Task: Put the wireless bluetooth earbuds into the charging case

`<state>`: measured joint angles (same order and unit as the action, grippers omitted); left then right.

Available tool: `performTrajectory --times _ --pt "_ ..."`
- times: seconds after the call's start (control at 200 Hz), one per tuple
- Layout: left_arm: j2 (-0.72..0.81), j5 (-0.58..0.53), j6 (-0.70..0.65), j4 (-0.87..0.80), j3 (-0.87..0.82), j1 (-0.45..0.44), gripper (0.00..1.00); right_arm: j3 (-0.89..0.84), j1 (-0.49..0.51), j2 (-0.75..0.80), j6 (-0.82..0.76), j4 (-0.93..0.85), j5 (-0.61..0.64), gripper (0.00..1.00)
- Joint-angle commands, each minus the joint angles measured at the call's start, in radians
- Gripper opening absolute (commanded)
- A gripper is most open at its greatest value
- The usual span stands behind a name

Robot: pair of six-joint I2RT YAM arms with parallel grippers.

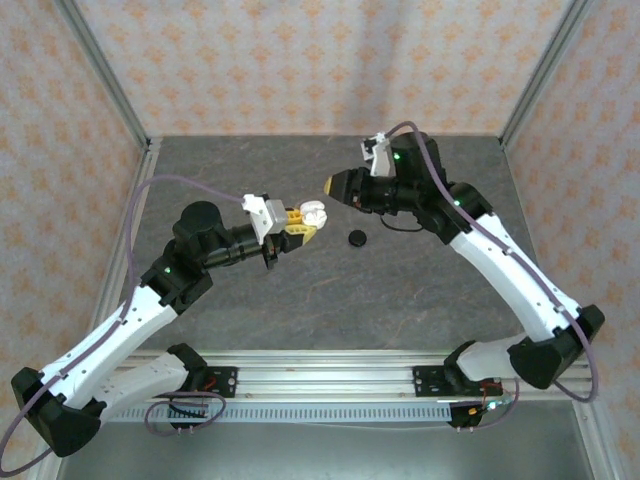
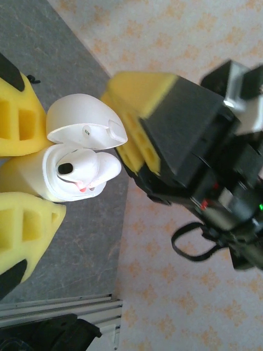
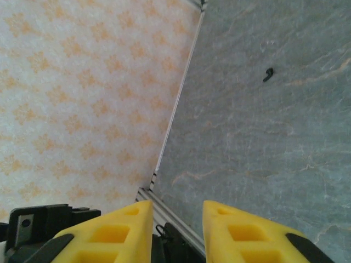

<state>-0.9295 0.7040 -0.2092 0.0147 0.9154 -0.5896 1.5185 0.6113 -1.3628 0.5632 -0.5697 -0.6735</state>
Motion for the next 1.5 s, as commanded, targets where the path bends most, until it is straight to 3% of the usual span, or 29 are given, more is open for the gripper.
performTrajectory --times 0.0,0.41,1.051,1.496 --pt "0.001 0.048 -0.016 -0.020 0.027 -0.007 0.00 0.020 -0.008 -0.020 -0.014 0.020 -0.116 0.28" --pt "-0.034 0.018 0.053 0.017 0.036 -0.005 0.00 -0.018 -0.008 0.005 -0.054 0.057 -0.282 0.21" --pt "-0.091 0.005 0.155 0.138 0.037 0.010 0.00 -0.078 -0.008 0.144 -0.160 -0.002 -0.219 0.20" --pt "-0.115 0.021 0.149 0.131 0.052 0.010 0.00 -0.078 -0.010 0.156 -0.180 0.005 -0.169 0.20"
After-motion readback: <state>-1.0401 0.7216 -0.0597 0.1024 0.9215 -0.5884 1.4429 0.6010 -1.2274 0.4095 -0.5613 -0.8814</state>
